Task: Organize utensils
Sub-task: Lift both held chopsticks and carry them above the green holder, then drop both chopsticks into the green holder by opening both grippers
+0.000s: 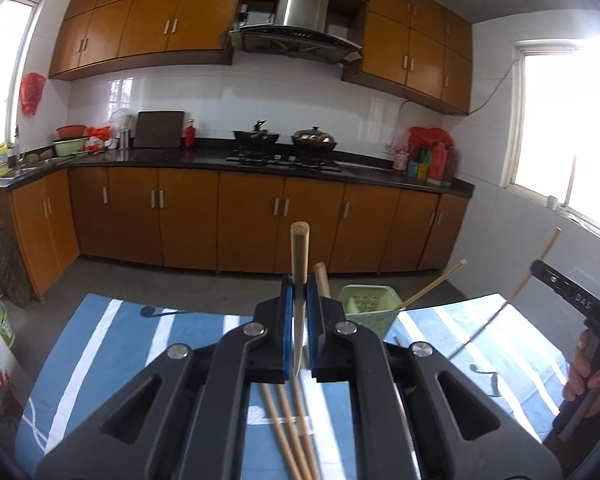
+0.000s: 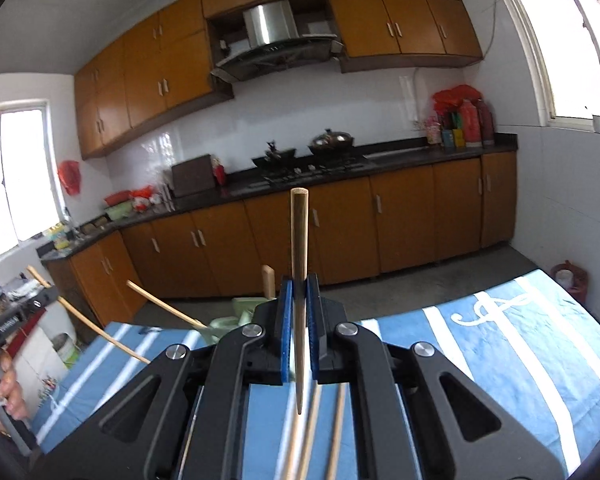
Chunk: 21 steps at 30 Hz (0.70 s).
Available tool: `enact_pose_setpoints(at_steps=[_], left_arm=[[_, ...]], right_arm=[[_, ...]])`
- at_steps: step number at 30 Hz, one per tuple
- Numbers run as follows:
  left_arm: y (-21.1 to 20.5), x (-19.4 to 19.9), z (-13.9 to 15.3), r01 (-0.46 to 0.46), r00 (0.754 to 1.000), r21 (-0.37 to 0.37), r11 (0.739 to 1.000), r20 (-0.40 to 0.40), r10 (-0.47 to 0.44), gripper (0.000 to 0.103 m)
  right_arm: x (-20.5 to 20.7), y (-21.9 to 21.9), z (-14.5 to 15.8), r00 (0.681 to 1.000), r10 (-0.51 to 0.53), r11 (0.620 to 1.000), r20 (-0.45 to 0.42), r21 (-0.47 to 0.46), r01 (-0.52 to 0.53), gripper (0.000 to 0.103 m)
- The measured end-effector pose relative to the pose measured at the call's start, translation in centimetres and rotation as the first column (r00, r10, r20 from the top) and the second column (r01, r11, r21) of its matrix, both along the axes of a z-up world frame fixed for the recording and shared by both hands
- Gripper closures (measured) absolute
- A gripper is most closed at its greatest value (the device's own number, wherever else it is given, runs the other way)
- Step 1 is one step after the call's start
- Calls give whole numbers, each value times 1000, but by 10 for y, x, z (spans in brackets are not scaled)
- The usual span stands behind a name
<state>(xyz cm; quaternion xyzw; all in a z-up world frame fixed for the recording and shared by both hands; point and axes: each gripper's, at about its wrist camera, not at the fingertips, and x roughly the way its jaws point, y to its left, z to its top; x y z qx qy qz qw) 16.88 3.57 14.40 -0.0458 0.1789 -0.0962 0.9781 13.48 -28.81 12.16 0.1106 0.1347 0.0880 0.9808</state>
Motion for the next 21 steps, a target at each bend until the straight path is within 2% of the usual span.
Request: enact_pose_setpoints(at_steps=[5,12,17,21], left_arm=[[-18,2,24,40,998,-17,999,57,-39,96],[-41,32,55,25,990,-55,998,142,-17,96],[-47,67,47,-11,990,-86,996,138,23,96],[-52,89,27,-21,991,-82,996,128,32,96]], right_arm=[[7,17,18,997,36,999,74,23,-38,95],[32,38,29,988,17,1000,157,16,-20,95],[53,45,29,983,-8,1000,184,29,3,95],[77,48,14,991,-16,999,130,37,12,95]])
